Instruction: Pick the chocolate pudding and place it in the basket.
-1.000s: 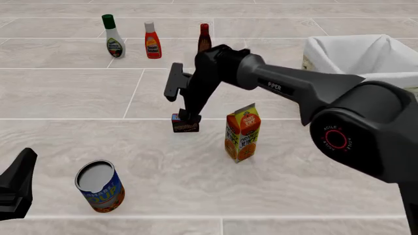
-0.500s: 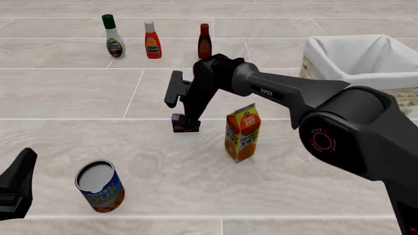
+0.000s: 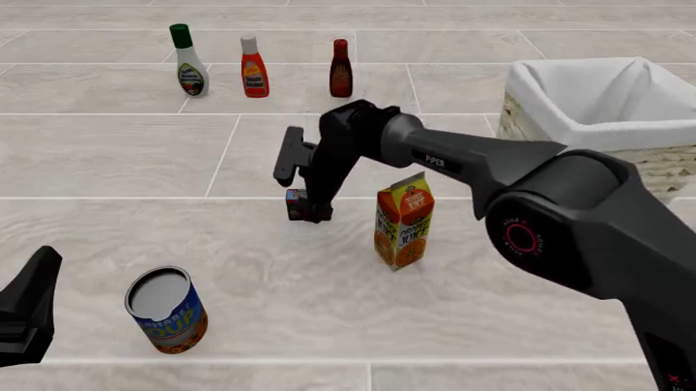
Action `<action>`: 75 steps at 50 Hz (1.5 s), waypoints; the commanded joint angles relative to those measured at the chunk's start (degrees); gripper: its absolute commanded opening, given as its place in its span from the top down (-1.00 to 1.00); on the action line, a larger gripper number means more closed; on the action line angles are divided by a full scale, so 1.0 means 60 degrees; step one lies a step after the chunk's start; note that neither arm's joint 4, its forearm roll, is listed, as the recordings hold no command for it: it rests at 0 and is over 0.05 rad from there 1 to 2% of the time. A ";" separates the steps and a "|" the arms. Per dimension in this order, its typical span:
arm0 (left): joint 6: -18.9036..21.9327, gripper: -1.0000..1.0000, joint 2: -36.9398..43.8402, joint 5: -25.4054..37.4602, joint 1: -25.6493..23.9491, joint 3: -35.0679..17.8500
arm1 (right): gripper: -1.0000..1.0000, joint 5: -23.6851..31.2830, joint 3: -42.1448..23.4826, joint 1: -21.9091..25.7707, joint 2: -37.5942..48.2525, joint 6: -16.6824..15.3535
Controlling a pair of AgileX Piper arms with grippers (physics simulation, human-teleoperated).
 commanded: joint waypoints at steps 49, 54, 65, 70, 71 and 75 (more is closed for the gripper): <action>0.0006 -1.00 -0.0019 0.0010 -0.0004 -0.0001 | 1.00 -0.0401 0.1103 -0.0048 -0.0801 -0.0167; 0.0005 -1.00 -0.0017 0.0010 -0.0004 -0.0001 | 1.00 -0.0542 0.1672 -0.0099 -0.1415 -0.0281; 0.0005 -1.00 -0.0020 0.0011 -0.0004 -0.0001 | 1.00 -0.0676 0.2561 -0.0130 -0.2506 -0.0422; 0.0007 -1.00 -0.0018 0.0011 -0.0002 -0.0001 | 1.00 -0.0765 0.2723 -0.0154 -0.2961 -0.0320; 0.0008 -1.00 -0.0020 0.0010 -0.0004 -0.0001 | 1.00 -0.0714 0.2762 -0.0134 -0.3017 -0.0329; 0.0007 -1.00 -0.0018 0.0010 -0.0004 -0.0001 | 1.00 -0.0742 0.2856 -0.0185 -0.3343 -0.0223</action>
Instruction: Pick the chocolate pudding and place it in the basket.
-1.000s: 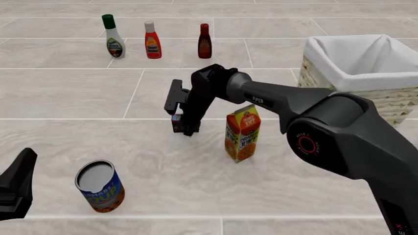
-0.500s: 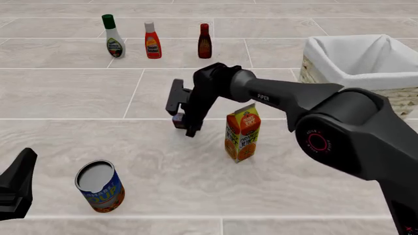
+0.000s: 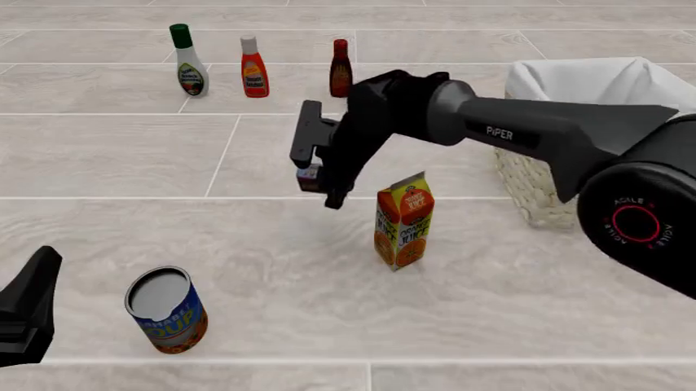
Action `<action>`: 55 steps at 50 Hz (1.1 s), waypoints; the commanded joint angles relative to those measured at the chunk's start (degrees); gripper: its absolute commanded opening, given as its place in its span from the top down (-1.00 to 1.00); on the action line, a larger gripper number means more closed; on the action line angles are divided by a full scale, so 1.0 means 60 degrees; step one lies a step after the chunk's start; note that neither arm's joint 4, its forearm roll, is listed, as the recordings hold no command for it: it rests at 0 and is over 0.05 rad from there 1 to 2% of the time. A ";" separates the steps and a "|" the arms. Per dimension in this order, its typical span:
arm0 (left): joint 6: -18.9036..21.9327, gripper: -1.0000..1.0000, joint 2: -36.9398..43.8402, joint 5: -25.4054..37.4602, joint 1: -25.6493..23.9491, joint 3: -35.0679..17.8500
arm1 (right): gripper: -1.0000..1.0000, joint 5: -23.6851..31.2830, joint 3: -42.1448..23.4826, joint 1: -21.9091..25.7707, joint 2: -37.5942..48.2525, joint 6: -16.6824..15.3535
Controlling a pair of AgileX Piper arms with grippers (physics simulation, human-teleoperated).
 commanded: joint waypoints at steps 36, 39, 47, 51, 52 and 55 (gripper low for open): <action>0.0005 -1.00 -0.0019 0.0011 -0.0003 -0.0001 | 1.00 -0.0530 0.1503 -0.0937 -0.3758 0.1160; 0.0008 -1.00 -0.0018 0.0010 -0.0004 -0.0001 | 1.00 -0.0575 0.1727 -0.0971 -0.4032 0.1293; 0.0006 -1.00 -0.0020 0.0011 -0.0003 -0.0001 | 1.00 -0.0910 0.1763 -0.1591 -0.4698 0.1645; 0.0005 -1.00 -0.0019 0.0010 -0.0004 -0.0001 | 1.00 -0.0750 0.1769 -0.1748 -0.5017 0.1813; 0.0008 -1.00 -0.0017 0.0010 -0.0005 -0.0001 | 1.00 -0.0757 0.1759 -0.1866 -0.5140 0.1899; 0.0005 -1.00 -0.0018 0.0011 -0.0001 -0.0001 | 1.00 -0.0794 0.1820 -0.2028 -0.5389 0.1941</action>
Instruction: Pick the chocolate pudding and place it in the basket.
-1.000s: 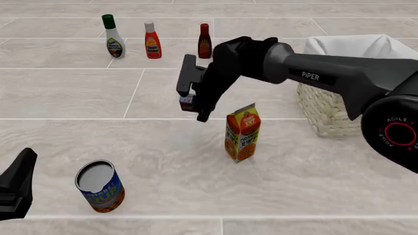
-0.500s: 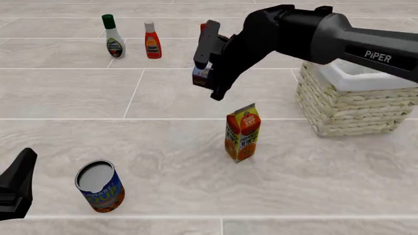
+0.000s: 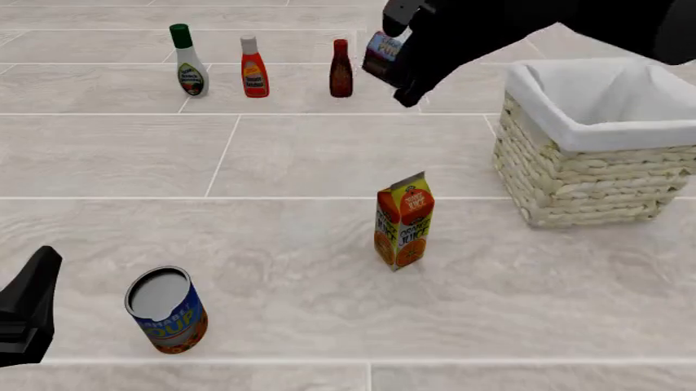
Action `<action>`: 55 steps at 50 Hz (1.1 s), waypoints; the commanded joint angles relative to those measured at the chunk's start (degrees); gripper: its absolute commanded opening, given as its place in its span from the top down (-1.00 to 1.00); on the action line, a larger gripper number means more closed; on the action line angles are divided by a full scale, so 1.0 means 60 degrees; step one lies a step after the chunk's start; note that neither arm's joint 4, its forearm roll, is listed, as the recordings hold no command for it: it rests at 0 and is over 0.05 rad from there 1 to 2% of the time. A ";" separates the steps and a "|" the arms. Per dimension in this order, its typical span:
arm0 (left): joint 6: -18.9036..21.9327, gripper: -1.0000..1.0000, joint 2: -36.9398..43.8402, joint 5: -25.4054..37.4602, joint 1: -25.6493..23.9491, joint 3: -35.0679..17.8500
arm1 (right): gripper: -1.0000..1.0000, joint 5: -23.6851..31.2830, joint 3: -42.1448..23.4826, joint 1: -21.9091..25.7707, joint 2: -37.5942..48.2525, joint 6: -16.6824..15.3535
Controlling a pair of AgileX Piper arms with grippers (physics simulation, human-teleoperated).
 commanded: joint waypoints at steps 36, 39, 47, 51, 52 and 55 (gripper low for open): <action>0.0006 -1.00 -0.0020 0.0010 -0.0004 -0.0001 | 1.00 0.0505 -0.0769 -0.2380 -0.2423 0.2422; 0.0005 -1.00 -0.0018 0.0011 -0.0004 -0.0001 | 1.00 0.0547 -0.0860 -0.2575 -0.2455 0.2603; 0.0007 -1.00 -0.0019 0.0010 -0.0004 -0.0001 | 1.00 0.0903 -0.1447 -0.3096 -0.2400 0.3088; 0.0009 -1.00 -0.0017 0.0010 -0.0004 -0.0001 | 1.00 0.1004 -0.1594 -0.3314 -0.2397 0.3159; 0.0005 -1.00 -0.0017 0.0011 -0.0003 -0.0001 | 1.00 0.1047 -0.1659 -0.3412 -0.2386 0.3238; 0.0005 -1.00 -0.0020 0.0011 -0.0002 -0.0001 | 1.00 0.1136 -0.1709 -0.3642 -0.2386 0.3220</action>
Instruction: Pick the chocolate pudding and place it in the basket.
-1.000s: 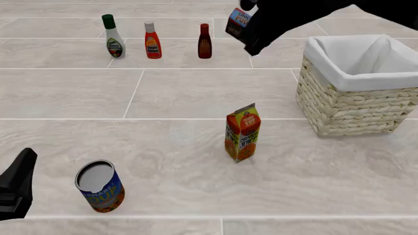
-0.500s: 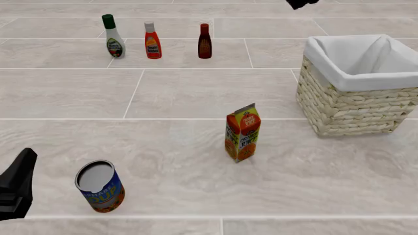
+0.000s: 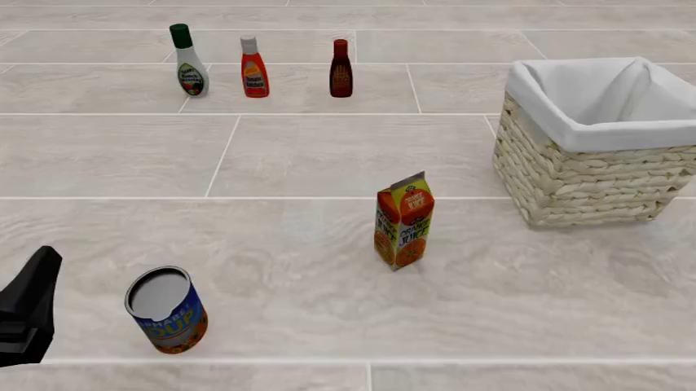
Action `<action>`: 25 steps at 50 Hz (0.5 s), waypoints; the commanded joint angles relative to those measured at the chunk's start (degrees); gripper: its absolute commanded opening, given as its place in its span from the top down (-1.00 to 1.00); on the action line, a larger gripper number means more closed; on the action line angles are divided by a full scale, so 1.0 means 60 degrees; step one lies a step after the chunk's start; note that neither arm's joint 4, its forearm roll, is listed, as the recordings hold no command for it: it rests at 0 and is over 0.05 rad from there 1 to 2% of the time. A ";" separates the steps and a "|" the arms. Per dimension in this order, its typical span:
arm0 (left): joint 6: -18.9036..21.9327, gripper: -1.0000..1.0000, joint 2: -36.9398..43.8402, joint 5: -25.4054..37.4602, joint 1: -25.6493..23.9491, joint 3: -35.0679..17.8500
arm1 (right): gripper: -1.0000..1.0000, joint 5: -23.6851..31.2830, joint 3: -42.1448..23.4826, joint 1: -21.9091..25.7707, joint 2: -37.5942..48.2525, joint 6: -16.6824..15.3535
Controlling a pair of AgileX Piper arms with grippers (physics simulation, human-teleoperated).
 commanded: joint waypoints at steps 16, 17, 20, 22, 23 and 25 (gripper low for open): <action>0.0005 -1.00 -0.0018 0.0011 -0.0002 -0.0001 | 1.00 0.0504 -0.0271 -0.1699 -0.0017 0.0423; 0.0009 -1.00 -0.0018 0.0010 -0.0004 -0.0001 | 1.00 0.0521 -0.0282 -0.1759 -0.0008 0.0429; 0.0007 -1.00 -0.0018 0.0010 -0.0005 -0.0001 | 1.00 0.0587 -0.0363 -0.1864 0.0012 0.0478; 0.0006 -1.00 -0.0019 0.0011 -0.0002 -0.0001 | 1.00 0.0605 -0.0331 -0.1945 0.0015 0.0471; 0.0006 -1.00 -0.0018 0.0011 -0.0003 -0.0001 | 1.00 0.0604 -0.0327 -0.2001 0.0017 0.0473; 0.0007 -1.00 -0.0018 0.0010 -0.0003 -0.0001 | 1.00 0.0630 -0.0342 -0.2110 0.0027 0.0477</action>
